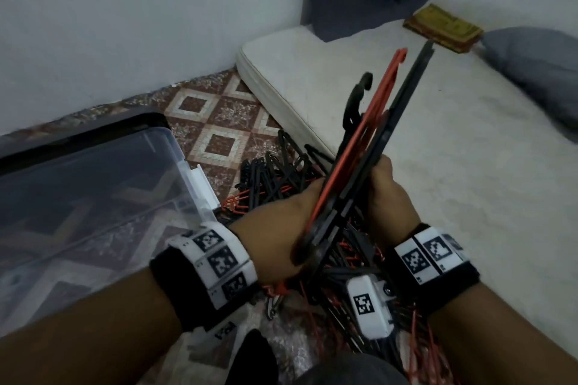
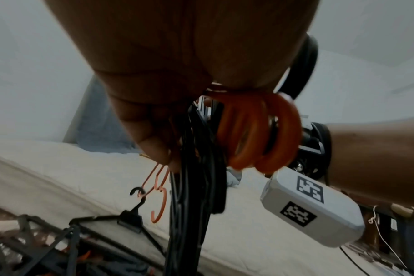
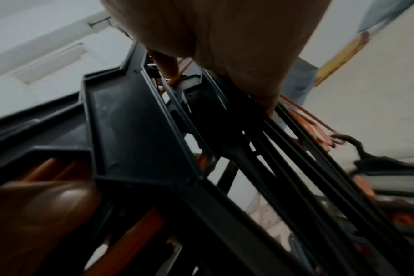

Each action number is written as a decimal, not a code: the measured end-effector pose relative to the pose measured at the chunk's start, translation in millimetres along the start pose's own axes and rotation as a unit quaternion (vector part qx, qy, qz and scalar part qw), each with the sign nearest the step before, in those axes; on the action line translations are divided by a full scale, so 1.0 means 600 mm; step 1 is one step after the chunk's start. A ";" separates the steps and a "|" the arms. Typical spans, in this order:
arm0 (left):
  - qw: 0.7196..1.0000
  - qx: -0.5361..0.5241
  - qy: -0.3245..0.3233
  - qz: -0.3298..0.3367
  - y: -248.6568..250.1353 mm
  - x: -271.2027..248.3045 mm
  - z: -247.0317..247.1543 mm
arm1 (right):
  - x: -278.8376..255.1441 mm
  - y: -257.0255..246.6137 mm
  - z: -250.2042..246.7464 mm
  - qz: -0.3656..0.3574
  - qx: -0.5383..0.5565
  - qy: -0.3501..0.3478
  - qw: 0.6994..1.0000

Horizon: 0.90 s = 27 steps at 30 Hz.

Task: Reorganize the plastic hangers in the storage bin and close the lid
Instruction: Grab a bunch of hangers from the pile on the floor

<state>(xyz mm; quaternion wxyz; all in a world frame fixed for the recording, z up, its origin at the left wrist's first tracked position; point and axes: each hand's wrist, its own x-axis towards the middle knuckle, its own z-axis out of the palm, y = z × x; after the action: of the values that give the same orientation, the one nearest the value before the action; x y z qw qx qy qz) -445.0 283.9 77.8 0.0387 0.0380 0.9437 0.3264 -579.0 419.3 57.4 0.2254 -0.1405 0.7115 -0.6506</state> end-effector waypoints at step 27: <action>0.970 0.049 0.128 -0.201 -0.033 -0.572 -0.446 | -0.190 -0.332 0.621 -0.131 0.020 -0.118 0.984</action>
<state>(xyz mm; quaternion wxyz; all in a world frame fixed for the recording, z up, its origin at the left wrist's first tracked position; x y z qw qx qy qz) -130.8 70.9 291.8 -0.0191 -0.1924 0.9441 0.2671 -311.9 131.7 251.0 0.2232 -0.3042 0.6422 -0.6673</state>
